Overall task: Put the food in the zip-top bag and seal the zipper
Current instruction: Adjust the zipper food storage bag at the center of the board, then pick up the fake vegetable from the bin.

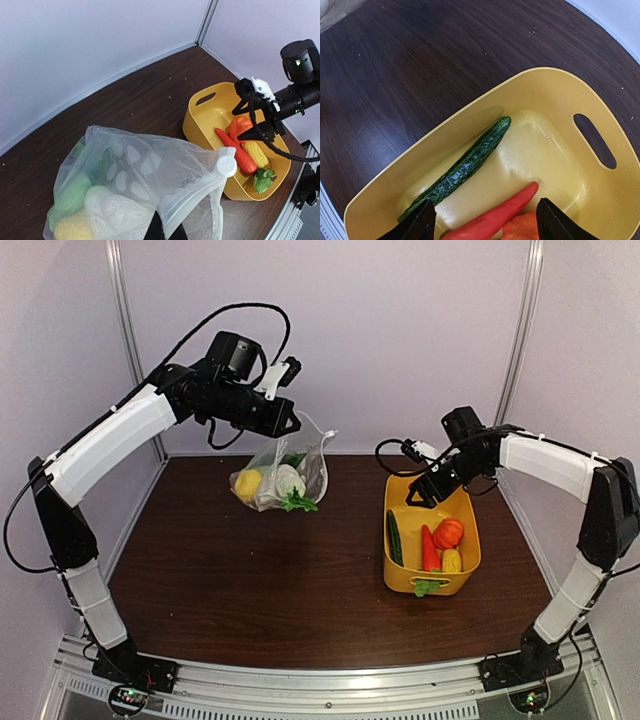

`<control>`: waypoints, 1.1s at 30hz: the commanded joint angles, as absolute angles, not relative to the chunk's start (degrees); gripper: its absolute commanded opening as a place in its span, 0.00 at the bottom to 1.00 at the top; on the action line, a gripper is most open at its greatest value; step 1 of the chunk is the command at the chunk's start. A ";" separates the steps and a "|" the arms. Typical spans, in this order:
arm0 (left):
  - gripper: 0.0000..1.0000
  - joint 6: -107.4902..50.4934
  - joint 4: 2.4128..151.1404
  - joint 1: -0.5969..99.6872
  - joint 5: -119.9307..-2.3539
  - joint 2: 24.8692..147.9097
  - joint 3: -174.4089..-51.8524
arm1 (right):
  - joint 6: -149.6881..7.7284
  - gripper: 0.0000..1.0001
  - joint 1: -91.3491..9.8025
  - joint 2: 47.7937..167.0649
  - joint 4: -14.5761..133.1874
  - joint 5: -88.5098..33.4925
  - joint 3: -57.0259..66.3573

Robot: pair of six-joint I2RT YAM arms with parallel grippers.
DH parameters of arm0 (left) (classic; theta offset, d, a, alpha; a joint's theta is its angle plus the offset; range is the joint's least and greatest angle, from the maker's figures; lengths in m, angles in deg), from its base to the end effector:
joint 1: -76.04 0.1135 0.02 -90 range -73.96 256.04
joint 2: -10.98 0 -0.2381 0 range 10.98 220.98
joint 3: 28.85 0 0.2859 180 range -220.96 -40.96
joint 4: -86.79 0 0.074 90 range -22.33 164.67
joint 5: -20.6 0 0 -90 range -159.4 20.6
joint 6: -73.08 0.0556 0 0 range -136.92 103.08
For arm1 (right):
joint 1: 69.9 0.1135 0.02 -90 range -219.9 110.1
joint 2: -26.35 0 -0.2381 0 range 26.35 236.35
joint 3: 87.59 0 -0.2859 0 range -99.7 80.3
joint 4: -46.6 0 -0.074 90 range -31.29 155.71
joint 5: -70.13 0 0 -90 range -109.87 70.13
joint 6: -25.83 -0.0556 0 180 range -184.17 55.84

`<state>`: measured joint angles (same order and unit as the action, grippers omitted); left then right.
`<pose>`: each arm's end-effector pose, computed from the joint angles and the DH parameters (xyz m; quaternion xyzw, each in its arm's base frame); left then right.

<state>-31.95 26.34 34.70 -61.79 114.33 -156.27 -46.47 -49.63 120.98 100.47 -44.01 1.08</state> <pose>0.3255 -0.2961 0.3852 0.2318 0.8604 -0.2648 0.3687 0.3601 0.1572 0.2296 -0.3610 0.8678 0.2067 0.2718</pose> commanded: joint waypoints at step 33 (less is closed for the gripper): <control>0.00 -30.17 49.57 39.00 -58.64 108.50 -132.78 | -63.70 0.57 -46.28 135.59 81.25 -43.74 8.87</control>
<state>-29.54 45.96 38.24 -60.23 110.16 -132.95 -60.68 -46.50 133.87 84.73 -46.09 7.57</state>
